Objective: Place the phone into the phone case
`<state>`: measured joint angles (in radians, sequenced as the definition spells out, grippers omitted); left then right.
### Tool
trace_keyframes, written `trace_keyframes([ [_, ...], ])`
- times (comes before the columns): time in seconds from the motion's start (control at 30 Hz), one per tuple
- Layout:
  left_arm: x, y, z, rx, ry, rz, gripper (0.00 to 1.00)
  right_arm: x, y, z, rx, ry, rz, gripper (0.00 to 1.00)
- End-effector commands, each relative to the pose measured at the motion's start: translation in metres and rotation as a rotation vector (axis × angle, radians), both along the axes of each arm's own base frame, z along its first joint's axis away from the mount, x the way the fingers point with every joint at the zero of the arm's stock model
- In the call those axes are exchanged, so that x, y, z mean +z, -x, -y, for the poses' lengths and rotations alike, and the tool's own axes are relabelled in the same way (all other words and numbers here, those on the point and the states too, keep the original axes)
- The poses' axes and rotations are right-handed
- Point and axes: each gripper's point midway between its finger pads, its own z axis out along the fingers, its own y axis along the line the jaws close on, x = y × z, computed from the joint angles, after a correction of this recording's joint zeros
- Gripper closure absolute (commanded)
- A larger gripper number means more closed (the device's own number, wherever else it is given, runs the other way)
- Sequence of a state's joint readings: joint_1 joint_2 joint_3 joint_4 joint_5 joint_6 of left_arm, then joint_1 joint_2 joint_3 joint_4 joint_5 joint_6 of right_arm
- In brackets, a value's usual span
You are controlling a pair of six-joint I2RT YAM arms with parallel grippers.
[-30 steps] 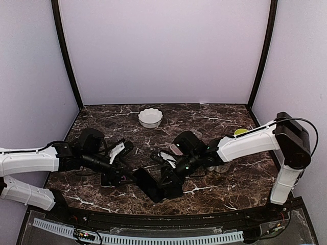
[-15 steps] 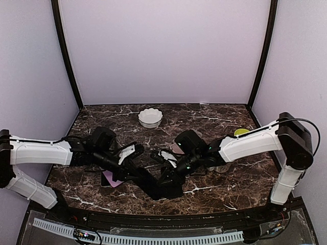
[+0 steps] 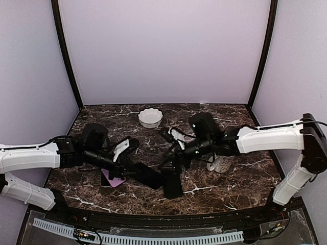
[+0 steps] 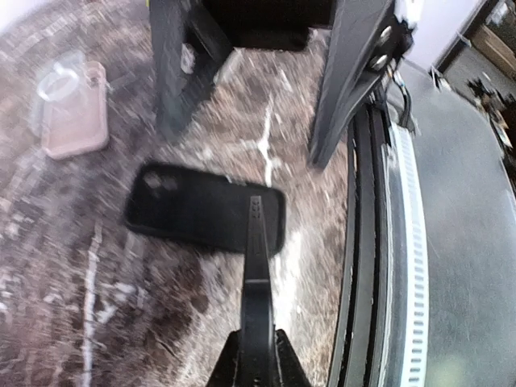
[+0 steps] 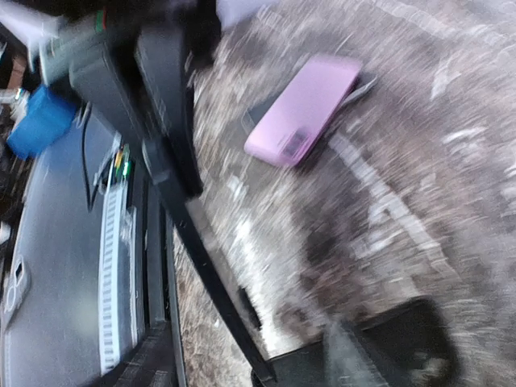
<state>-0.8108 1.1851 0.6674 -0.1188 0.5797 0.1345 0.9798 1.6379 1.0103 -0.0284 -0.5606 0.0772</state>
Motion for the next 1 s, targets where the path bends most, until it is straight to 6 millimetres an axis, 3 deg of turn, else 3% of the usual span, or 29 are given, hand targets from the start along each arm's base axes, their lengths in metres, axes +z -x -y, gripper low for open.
trace_keyframes([
  [0.0, 0.131, -0.034, 0.004, 0.207, 0.347, 0.258, 1.0, 0.123, -0.051, 0.018, -0.258, -0.282, 0.173, 0.03],
  [0.03, 0.15, -0.042, -0.001, 0.283, 0.41, 0.266, 1.0, 0.146, -0.065, 0.027, -0.363, -0.337, 0.197, 0.02],
  [0.07, 0.186, -0.06, -0.016, 0.434, 0.516, 0.334, 1.0, 0.169, -0.078, 0.035, -0.458, -0.396, 0.214, 0.01],
  [0.13, 0.236, -0.072, -0.035, 0.583, 0.685, 0.409, 1.0, 0.207, -0.096, 0.043, -0.587, -0.518, 0.197, 0.01],
  [0.17, 0.247, -0.077, -0.038, 0.625, 0.731, 0.42, 1.0, 0.221, -0.102, 0.042, -0.625, -0.579, 0.167, 0.02],
  [0.2, 0.271, -0.075, -0.042, 0.636, 0.843, 0.428, 1.0, 0.23, -0.105, 0.039, -0.636, -0.634, 0.126, 0.02],
  [0.33, 0.309, -0.065, -0.034, 0.577, 1.087, 0.361, 1.0, 0.265, -0.101, 0.019, -0.549, -0.838, -0.027, 0.02],
  [0.53, 0.325, -0.052, -0.021, 0.463, 1.215, 0.302, 1.0, 0.292, -0.088, 0.0, -0.394, -0.919, -0.056, 0.04],
  [0.6, 0.318, -0.057, -0.014, 0.466, 1.183, 0.278, 1.0, 0.298, -0.081, 0.0, -0.352, -0.946, -0.04, 0.17],
  [0.7, 0.308, -0.059, -0.007, 0.456, 1.171, 0.245, 1.0, 0.304, -0.072, 0.005, -0.308, -0.986, -0.025, 0.52],
  [0.87, 0.292, -0.056, 0.004, 0.41, 1.13, 0.17, 1.0, 0.313, -0.05, 0.015, -0.215, -1.024, 0.032, 0.94],
  [0.9, 0.287, -0.053, 0.009, 0.383, 1.109, 0.148, 1.0, 0.313, -0.047, 0.018, -0.208, -1.023, 0.048, 1.0],
  [0.97, 0.274, -0.045, 0.017, 0.33, 1.059, 0.123, 1.0, 0.314, -0.044, 0.026, -0.204, -1.015, 0.081, 1.0],
])
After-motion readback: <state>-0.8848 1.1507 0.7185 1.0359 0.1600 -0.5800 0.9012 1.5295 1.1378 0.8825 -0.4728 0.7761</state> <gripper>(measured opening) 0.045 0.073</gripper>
